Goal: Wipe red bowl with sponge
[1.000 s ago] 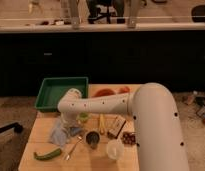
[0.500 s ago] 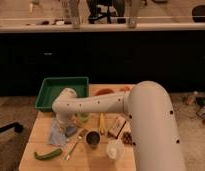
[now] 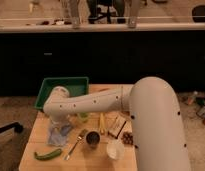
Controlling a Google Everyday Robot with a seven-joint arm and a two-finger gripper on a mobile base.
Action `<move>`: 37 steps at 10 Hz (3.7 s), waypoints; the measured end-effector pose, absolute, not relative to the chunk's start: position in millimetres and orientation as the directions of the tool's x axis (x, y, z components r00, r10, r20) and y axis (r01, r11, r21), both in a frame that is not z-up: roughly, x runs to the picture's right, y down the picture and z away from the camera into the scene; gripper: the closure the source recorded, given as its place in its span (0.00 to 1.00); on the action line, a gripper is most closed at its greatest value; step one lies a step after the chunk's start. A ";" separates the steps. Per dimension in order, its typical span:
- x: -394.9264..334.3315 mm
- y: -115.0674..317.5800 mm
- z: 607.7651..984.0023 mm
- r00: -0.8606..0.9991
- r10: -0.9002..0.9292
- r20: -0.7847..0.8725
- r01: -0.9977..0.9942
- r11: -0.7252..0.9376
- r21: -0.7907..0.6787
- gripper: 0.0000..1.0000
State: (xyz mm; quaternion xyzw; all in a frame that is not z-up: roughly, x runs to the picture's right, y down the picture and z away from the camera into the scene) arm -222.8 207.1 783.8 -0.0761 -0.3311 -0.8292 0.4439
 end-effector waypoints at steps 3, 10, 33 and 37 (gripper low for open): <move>-220.5 198.0 776.1 -0.593 -0.704 0.390 0.786 -0.401 0.470 1.00; -200.5 145.8 763.2 -0.550 -0.746 0.376 0.824 -0.412 0.389 1.00; -95.5 63.0 826.9 -0.323 -0.745 0.584 0.946 -0.271 0.177 1.00; -59.2 67.3 840.1 -0.233 -0.763 0.603 0.972 -0.178 0.151 1.00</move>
